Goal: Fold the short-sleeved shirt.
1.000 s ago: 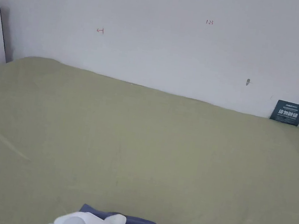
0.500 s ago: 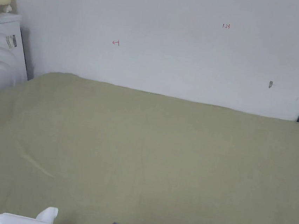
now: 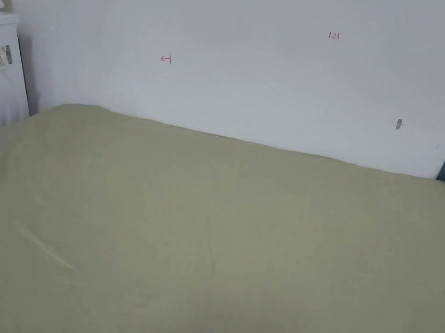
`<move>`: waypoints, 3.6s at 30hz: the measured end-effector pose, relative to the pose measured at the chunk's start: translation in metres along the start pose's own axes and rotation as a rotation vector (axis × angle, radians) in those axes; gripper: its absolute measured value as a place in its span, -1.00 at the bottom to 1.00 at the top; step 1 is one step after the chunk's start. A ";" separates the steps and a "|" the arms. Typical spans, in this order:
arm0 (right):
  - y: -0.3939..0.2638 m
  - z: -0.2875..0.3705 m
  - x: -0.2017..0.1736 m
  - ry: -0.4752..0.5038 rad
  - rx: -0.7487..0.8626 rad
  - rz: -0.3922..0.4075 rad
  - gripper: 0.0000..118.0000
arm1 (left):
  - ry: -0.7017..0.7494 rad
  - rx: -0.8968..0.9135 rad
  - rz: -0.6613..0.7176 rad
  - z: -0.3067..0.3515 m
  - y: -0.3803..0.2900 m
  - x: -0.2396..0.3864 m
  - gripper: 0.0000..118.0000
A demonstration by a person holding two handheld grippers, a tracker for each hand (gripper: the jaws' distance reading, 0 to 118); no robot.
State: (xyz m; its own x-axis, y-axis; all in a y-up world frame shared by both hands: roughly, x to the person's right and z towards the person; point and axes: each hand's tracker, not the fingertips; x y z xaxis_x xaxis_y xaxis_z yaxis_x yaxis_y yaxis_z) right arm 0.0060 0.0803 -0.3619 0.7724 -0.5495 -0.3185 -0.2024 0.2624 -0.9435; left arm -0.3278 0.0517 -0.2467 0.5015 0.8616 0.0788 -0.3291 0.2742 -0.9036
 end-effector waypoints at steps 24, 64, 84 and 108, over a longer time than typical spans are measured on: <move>0.038 -0.111 -0.172 0.083 0.018 0.178 -1.00 | 0.542 0.099 -0.065 0.297 0.092 -0.083 -0.53; -0.041 0.113 0.017 -0.544 0.321 0.168 -1.00 | 0.890 0.357 -0.356 -0.087 -0.036 0.181 -1.00; -0.052 0.175 -0.004 -0.751 0.979 0.350 -0.71 | 0.998 0.761 -0.572 -0.046 -0.027 0.225 -0.06; -0.061 0.177 0.003 -0.628 1.032 0.265 0.99 | 0.959 0.904 -0.517 -0.040 -0.033 0.222 1.00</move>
State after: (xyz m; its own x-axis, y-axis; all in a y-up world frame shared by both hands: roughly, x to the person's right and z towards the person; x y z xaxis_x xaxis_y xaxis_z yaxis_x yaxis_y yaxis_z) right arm 0.1271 0.2029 -0.2894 0.9925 0.0168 -0.1207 -0.0471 0.9664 -0.2528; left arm -0.1735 0.2163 -0.2163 0.9420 0.0618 -0.3299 -0.1520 0.9549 -0.2551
